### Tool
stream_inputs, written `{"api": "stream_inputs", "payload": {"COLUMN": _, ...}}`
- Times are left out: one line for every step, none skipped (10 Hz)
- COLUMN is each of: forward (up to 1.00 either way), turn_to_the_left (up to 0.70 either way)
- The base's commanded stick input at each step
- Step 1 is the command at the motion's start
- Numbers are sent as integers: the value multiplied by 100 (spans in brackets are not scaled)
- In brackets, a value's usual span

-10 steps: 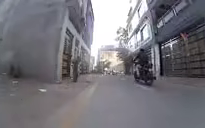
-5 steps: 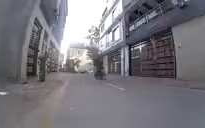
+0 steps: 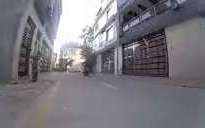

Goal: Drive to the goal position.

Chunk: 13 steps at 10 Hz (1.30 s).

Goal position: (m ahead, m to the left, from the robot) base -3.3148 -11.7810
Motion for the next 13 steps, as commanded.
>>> {"api": "stream_inputs", "payload": {"forward": 0, "turn_to_the_left": -85}}
{"api": "stream_inputs", "payload": {"forward": 0, "turn_to_the_left": -85}}
{"api": "stream_inputs", "payload": {"forward": 0, "turn_to_the_left": -85}}
{"api": "stream_inputs", "payload": {"forward": 0, "turn_to_the_left": -85}}
{"api": "stream_inputs", "payload": {"forward": 0, "turn_to_the_left": -85}}
{"api": "stream_inputs", "payload": {"forward": 0, "turn_to_the_left": -85}}
{"api": "stream_inputs", "payload": {"forward": 0, "turn_to_the_left": -85}}
{"api": "stream_inputs", "payload": {"forward": 0, "turn_to_the_left": -85}}
{"api": "stream_inputs", "payload": {"forward": 0, "turn_to_the_left": -85}}
{"api": "stream_inputs", "payload": {"forward": 0, "turn_to_the_left": -85}}
{"api": "stream_inputs", "payload": {"forward": 0, "turn_to_the_left": -85}}
{"api": "stream_inputs", "payload": {"forward": 0, "turn_to_the_left": -85}}
{"api": "stream_inputs", "payload": {"forward": 0, "turn_to_the_left": -85}}
